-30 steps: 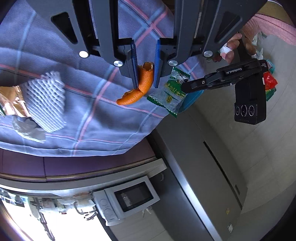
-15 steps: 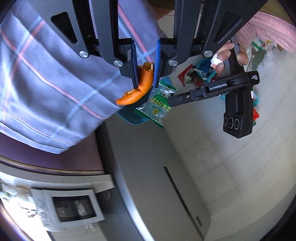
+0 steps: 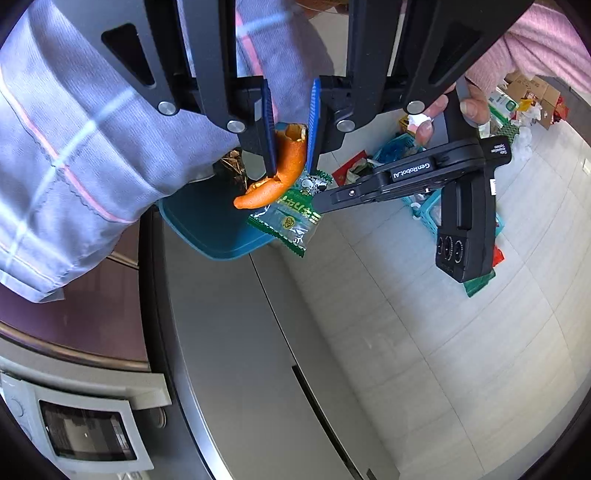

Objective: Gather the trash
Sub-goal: 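Carry the snack bag and orange peel over the teal bin, then open both tools to drop the bag and peel into the bin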

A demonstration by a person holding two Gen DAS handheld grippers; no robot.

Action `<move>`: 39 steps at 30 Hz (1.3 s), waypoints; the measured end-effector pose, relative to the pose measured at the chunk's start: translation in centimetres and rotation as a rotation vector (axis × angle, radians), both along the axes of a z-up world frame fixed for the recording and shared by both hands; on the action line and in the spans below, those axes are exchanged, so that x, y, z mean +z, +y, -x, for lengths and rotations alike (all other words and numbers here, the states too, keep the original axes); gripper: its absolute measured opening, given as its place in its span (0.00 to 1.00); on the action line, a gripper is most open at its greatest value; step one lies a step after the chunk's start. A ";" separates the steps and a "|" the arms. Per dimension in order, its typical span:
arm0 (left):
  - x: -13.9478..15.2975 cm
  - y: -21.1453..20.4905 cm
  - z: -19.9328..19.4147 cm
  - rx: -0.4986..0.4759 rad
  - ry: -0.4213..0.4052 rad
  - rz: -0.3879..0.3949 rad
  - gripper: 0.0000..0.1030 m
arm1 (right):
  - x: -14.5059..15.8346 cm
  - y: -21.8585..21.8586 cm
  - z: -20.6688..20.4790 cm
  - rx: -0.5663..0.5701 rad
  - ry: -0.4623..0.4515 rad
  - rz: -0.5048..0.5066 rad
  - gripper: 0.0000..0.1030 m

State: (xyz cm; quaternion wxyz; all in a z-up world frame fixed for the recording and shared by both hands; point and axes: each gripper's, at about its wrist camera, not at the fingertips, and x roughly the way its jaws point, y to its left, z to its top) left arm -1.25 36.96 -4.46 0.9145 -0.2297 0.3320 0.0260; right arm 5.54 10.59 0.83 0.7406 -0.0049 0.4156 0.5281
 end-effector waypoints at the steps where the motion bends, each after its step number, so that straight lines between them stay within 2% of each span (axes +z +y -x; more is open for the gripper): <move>1: -0.2 0.2 -0.1 0.005 0.006 0.000 0.04 | -0.2 0.3 -0.1 0.000 0.005 0.006 0.14; 16: -4.3 1.6 -3.6 0.057 0.104 0.012 0.04 | -4.5 5.1 -3.6 -0.031 0.142 0.096 0.16; 22: -6.1 1.9 -5.1 0.058 0.139 0.048 0.09 | -4.2 5.5 -3.5 -0.042 0.142 0.101 0.16; 32: -6.7 1.6 -5.2 0.058 0.142 0.053 0.12 | -3.4 2.9 -3.2 -0.058 0.146 0.067 0.20; 39: -4.5 0.4 -4.2 0.044 0.089 0.029 0.20 | -1.7 -0.6 -2.9 -0.081 0.122 0.014 0.24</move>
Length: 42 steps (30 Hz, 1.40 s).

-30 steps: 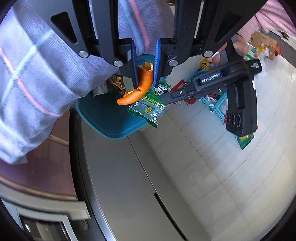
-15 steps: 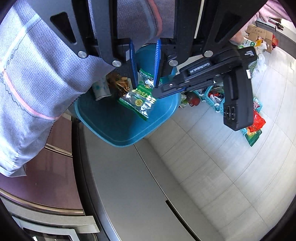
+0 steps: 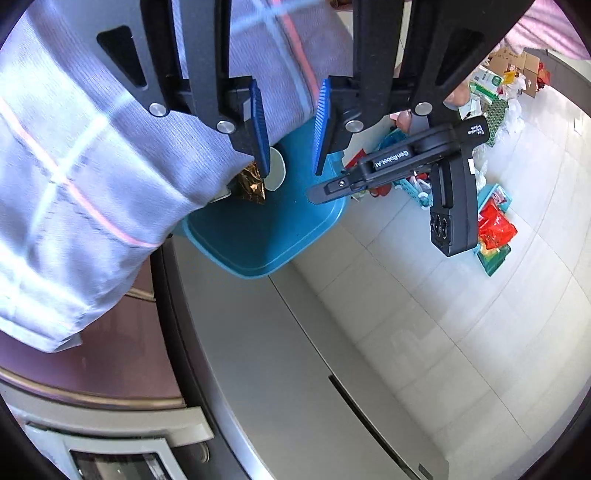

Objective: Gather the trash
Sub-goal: 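Move both open tools back over the table trash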

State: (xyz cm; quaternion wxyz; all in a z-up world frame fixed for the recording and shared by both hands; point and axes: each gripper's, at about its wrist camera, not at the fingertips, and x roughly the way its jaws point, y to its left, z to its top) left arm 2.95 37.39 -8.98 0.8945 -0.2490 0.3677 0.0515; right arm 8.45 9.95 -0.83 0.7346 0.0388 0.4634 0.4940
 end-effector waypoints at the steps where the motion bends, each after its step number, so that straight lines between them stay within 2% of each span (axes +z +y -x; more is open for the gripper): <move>1: 0.6 -0.3 0.2 -0.008 -0.014 -0.006 0.21 | 0.3 -0.6 0.0 -0.010 -0.010 -0.005 0.26; 4: 2.4 -1.7 0.6 -0.041 -0.064 -0.019 0.27 | 1.4 -3.2 0.4 -0.049 -0.042 -0.025 0.32; 8: 4.5 -4.5 0.8 -0.115 -0.123 -0.035 0.30 | 2.3 -6.8 0.9 -0.114 -0.078 -0.035 0.32; 17: 6.4 -13.8 -1.3 -0.360 -0.159 -0.034 0.33 | 2.5 -16.3 1.7 -0.323 -0.105 -0.020 0.32; 28: 6.0 -26.9 -4.1 -0.649 -0.126 -0.017 0.35 | 1.8 -28.1 3.3 -0.577 -0.098 -0.008 0.32; 31: 5.5 -30.1 -4.6 -0.711 -0.107 -0.011 0.36 | 1.6 -30.8 3.6 -0.637 -0.101 0.001 0.37; 42: 4.3 -38.2 -8.3 -0.825 -0.026 -0.005 0.42 | 1.4 -39.3 2.4 -0.850 -0.142 0.057 0.40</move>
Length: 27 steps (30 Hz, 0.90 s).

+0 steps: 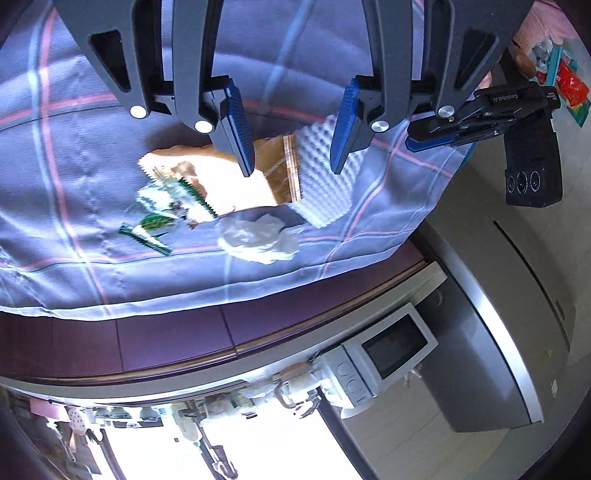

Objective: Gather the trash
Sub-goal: 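Move both open tools back over the table trash, then grasp the white foam net with the left tool while the right tool grasps the clear plastic bag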

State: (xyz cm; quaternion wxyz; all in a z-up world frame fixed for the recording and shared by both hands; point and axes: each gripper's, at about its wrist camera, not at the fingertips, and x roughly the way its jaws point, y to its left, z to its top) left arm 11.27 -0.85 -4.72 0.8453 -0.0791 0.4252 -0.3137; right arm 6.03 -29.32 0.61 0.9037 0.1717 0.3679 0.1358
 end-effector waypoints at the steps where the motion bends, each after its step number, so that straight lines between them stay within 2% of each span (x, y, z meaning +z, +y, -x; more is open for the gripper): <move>1: -0.2 -0.5 -0.3 -0.003 0.007 -0.006 0.43 | -0.1 -0.8 -0.3 -0.023 0.002 0.003 0.41; 9: -1.3 -2.5 -2.2 0.008 0.068 -0.026 0.45 | -1.8 -6.1 -2.3 -0.156 0.041 -0.027 0.41; 18: -2.1 -3.8 -4.2 0.012 0.121 -0.009 0.45 | -3.0 -7.0 -3.9 -0.156 0.074 -0.065 0.40; 20: -2.2 -4.1 -4.5 0.019 0.128 -0.004 0.44 | -3.1 -7.0 -4.1 -0.157 0.075 -0.070 0.35; 21: -2.2 -4.2 -4.7 0.020 0.130 -0.003 0.42 | -3.1 -6.9 -4.2 -0.154 0.077 -0.068 0.32; 23: -2.3 -4.4 -5.0 0.020 0.142 -0.004 0.28 | -3.1 -6.9 -4.3 -0.155 0.078 -0.066 0.23; 27: -2.7 -4.8 -5.0 0.029 0.143 -0.015 0.20 | -3.2 -7.1 -4.4 -0.155 0.083 -0.073 0.14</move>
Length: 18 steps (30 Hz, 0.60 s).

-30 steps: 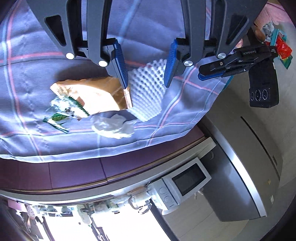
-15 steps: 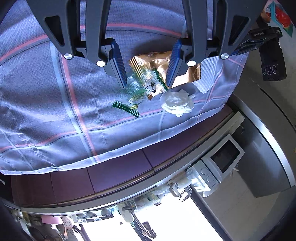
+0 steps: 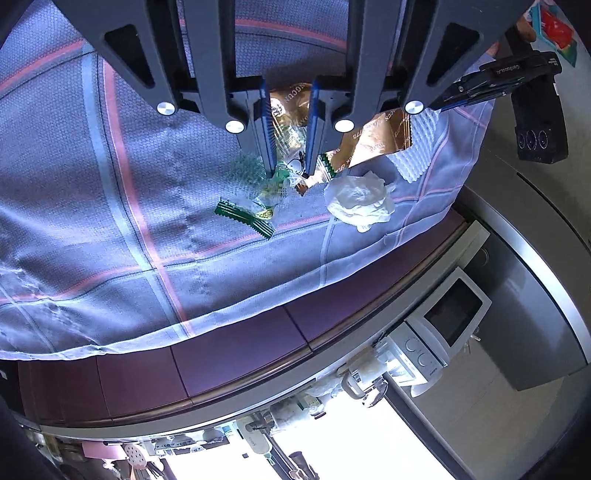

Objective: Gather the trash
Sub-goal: 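Grasp the white foam net with the left tool while the right tool grasps the clear plastic bag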

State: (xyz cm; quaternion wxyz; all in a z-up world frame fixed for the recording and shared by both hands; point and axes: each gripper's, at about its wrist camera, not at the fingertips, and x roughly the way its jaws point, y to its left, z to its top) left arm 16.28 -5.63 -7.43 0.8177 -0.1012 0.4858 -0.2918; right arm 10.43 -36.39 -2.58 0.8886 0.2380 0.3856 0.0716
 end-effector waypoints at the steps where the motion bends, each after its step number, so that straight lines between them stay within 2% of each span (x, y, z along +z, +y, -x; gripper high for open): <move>1: 0.0 -0.1 0.0 0.000 0.002 0.002 0.17 | 0.0 0.0 0.0 0.000 -0.001 -0.001 0.13; 5: 0.1 -0.1 0.5 0.003 -0.011 0.003 0.13 | 0.4 0.1 0.4 0.000 -0.016 0.001 0.08; 18: 3.4 3.1 3.1 0.031 -0.129 0.007 0.11 | 3.2 2.3 2.2 0.056 -0.114 -0.004 0.07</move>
